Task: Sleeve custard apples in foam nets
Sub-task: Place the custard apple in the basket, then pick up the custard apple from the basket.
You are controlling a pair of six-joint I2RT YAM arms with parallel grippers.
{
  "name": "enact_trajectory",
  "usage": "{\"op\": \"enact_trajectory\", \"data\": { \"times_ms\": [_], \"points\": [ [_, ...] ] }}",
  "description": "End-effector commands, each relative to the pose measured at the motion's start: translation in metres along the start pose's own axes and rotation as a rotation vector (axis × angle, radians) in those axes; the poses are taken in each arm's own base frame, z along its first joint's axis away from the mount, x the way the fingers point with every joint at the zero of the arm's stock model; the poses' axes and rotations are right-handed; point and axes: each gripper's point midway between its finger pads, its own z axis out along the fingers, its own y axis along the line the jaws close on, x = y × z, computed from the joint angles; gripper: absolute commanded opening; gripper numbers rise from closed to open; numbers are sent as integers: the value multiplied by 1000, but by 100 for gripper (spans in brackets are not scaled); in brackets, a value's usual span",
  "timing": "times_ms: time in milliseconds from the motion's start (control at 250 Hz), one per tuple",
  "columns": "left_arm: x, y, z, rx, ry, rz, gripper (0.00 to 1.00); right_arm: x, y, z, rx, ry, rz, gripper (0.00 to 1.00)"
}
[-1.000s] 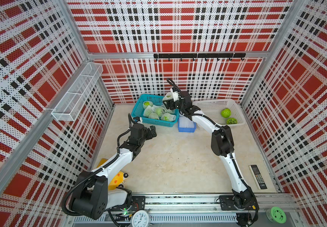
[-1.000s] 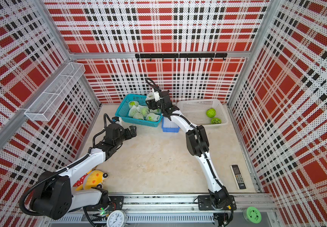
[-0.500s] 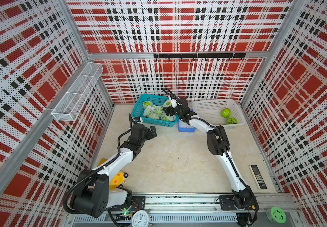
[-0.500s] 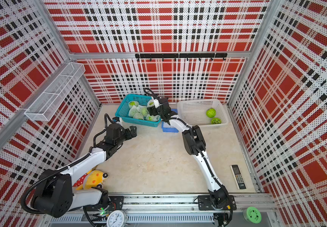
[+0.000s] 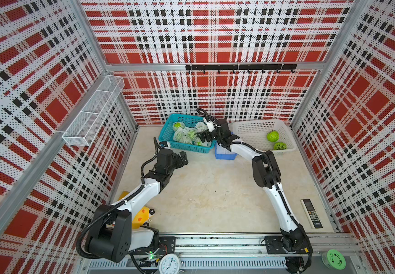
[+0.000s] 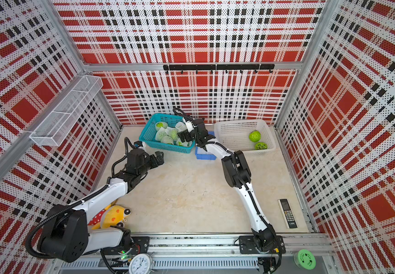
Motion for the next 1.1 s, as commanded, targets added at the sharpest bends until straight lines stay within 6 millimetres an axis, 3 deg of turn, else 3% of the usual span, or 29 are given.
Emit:
{"op": "enact_trajectory", "data": {
  "times_ms": [0, 264, 576, 728, 828, 888, 1096],
  "points": [
    [-16, -3, -9, 22, -53, -37, 99, -46, 14, -30, -30, -84, -65, 100],
    [-25, -1, -29, 26, -98, -39, 99, -83, 35, -82, -31, -149, -118, 100],
    [-41, -7, -66, 61, -169, 11, 99, -152, 48, -163, 12, -279, -138, 100],
    [-41, -22, -81, 133, -177, 58, 99, -167, 40, -200, 88, -284, -87, 100],
    [-44, -34, -93, 166, -207, 142, 100, -165, 21, -225, 198, -207, -43, 100],
    [-41, -55, -102, 223, -221, 214, 99, -158, 1, -242, 268, -134, 32, 100],
    [-49, -105, -114, 410, -262, 313, 99, -103, -83, -294, 433, 43, 398, 93]
  ]
}}
